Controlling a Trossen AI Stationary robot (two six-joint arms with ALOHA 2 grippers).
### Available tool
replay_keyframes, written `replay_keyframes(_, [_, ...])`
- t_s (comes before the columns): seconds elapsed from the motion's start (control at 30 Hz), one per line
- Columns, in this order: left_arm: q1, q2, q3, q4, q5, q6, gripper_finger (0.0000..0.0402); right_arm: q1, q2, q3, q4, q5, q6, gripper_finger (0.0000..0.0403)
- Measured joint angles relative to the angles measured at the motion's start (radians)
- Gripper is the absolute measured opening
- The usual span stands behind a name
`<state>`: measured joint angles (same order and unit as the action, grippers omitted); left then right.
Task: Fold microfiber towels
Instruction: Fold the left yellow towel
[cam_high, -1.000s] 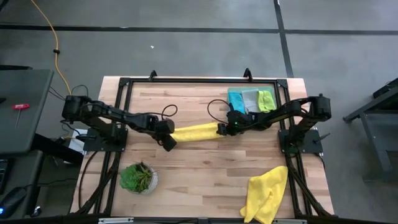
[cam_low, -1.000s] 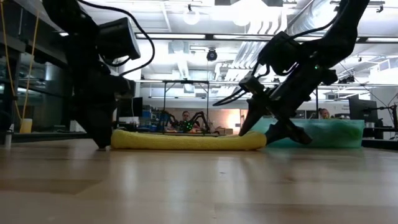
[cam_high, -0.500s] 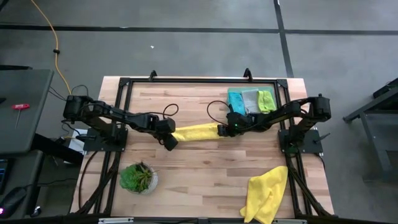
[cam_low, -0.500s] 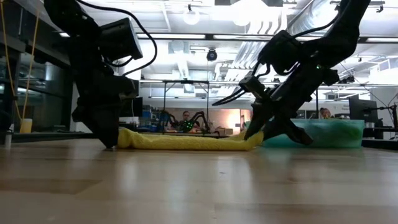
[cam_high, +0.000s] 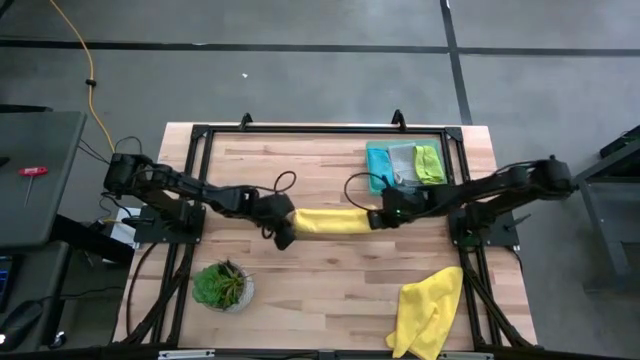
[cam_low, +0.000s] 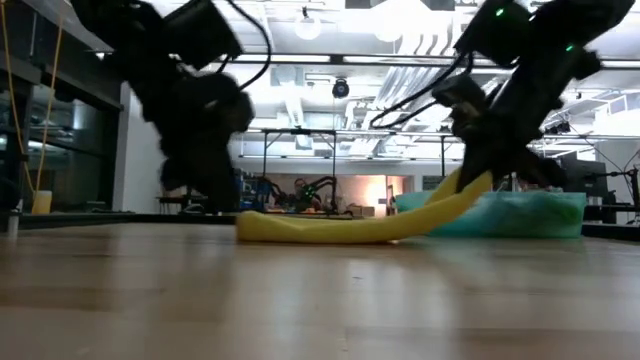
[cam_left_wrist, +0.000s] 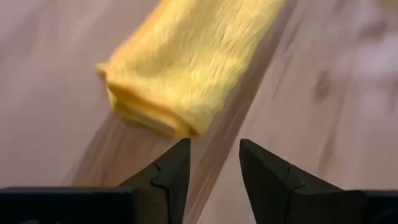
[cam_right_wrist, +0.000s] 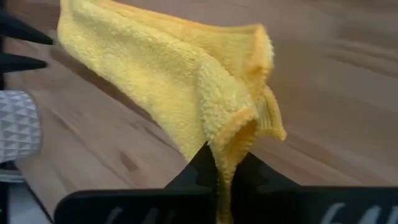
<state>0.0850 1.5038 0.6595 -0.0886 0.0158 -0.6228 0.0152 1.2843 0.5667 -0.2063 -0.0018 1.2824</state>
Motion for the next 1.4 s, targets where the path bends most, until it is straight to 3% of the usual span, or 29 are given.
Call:
replay_keyframes(0.1, [-0.010,0.030,0.032,0.056,-0.007,0.036,0.0129,0.019,-0.073,0.000,-0.084,0.031,0.031,0.0001])
replay_keyframes(0.23, [-0.018,0.079,0.089,-0.038,-0.070,0.097,0.0129,0.044,-0.116,0.053,-0.192,0.034,0.045,0.0001])
replay_keyframes(0.43, [-0.024,0.052,0.132,-0.129,-0.134,0.139,0.0123,0.079,-0.076,0.206,-0.442,0.084,-0.030,0.0001])
replay_keyframes(0.57, [-0.038,0.037,0.132,-0.132,-0.225,0.219,0.0102,0.077,-0.020,0.281,-0.470,0.103,-0.075,0.0000])
replay_keyframes(0.7, [-0.040,0.067,0.123,-0.116,-0.296,0.314,0.0064,0.077,0.060,0.344,-0.458,0.104,-0.086,0.0000])
replay_keyframes(0.87, [-0.039,0.148,0.122,-0.009,-0.269,0.374,0.0007,0.077,0.181,0.408,-0.417,0.109,-0.082,0.0000])
replay_keyframes(1.1, [-0.056,0.283,0.123,0.154,-0.232,0.365,0.0002,0.077,0.328,0.459,-0.258,0.117,-0.079,0.0000])
replay_keyframes(1.4, [-0.063,0.293,0.124,0.161,-0.244,0.319,0.0001,0.055,0.447,0.468,-0.113,0.150,-0.043,0.0000])
